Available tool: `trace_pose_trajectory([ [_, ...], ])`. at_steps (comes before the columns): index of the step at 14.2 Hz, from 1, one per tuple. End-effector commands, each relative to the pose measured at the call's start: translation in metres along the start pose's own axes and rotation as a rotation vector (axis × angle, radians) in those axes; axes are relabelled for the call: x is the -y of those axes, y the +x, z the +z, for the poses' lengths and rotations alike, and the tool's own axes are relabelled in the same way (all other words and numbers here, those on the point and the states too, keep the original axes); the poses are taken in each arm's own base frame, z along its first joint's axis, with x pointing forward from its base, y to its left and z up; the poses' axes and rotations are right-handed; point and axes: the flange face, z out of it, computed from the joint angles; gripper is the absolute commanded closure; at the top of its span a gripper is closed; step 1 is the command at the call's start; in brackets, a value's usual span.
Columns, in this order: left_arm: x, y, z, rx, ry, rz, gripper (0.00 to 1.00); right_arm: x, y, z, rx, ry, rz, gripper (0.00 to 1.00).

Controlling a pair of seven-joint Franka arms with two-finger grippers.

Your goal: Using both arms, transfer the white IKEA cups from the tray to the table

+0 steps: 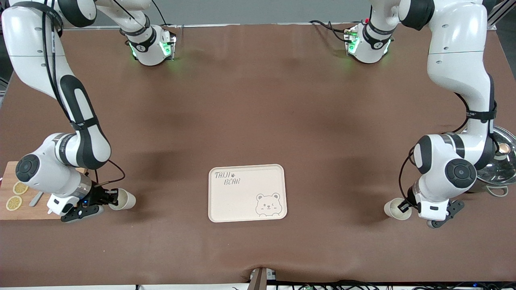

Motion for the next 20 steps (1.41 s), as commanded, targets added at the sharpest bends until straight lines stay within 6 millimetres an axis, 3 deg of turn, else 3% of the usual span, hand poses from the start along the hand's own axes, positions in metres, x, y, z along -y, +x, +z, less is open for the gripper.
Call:
trace_pose_trajectory([
  [1,0.001,-0.001,0.004,-0.009,0.006,0.02,0.67,0.0,-0.004,0.01,-0.02,0.003,-0.005,1.0],
  [4,0.001,0.001,0.001,-0.013,0.002,0.016,0.39,0.001,-0.004,0.016,-0.026,-0.001,-0.005,1.0],
  [5,0.0,0.003,-0.004,-0.02,-0.004,0.015,0.26,0.0,-0.005,0.018,-0.032,-0.004,-0.004,1.0],
  [6,0.0,0.005,-0.009,-0.028,-0.008,0.016,0.06,0.0,-0.005,0.02,-0.03,-0.003,-0.004,1.0],
  [7,-0.003,0.009,-0.019,-0.044,-0.02,0.016,0.0,0.001,-0.005,0.02,-0.032,-0.003,-0.005,1.0],
  [9,-0.004,0.016,-0.03,-0.062,-0.032,0.024,0.0,0.002,-0.004,0.02,-0.031,-0.003,-0.007,0.95],
  [11,-0.009,0.014,-0.052,-0.076,-0.047,0.093,0.0,0.003,-0.003,0.019,-0.033,-0.002,0.005,0.0],
  [16,-0.006,0.007,-0.128,-0.033,-0.069,0.244,0.0,-0.001,0.0,0.011,-0.04,-0.002,0.009,0.0],
  [18,-0.005,0.001,-0.146,-0.006,-0.061,0.294,0.0,-0.002,0.006,-0.002,-0.041,0.0,0.008,0.0],
  [20,-0.004,-0.007,-0.167,0.023,-0.063,0.372,0.0,-0.002,0.02,-0.03,-0.009,0.022,0.001,0.0],
])
